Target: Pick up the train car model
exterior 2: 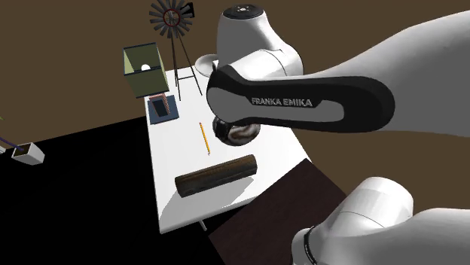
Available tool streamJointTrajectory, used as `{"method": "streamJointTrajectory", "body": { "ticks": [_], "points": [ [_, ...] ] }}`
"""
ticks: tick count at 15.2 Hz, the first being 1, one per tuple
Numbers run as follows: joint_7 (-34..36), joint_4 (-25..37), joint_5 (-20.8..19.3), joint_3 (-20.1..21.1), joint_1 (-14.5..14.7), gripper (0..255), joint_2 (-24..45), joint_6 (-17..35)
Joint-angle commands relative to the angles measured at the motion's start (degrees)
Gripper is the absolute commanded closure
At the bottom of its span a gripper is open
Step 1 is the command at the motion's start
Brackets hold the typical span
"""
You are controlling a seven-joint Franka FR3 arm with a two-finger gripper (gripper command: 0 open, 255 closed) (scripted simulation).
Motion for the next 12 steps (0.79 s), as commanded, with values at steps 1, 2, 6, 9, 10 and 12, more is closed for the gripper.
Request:
{"method": "streamJointTrajectory", "body": {
  "ticks": [1,2,6,9,10,12],
  "points": [
    [-2.8,-1.7,0.0,0.0,1.4,0,3.1,4.3],
    [-4.2,-2.3,0.0,-0.1,2.0,0,4.6,6.2],
    [-10.0,-4.2,0.2,-0.3,4.4,0,11.4,13.8],
    [-14.5,-5.1,0.5,-0.3,6.1,0,17.1,19.5],
    [-16.0,-5.2,0.6,-0.3,6.7,0,19.2,21.4],
    [-19.0,-5.4,1.0,-0.1,7.7,0,23.3,25.3]
  ]
}}
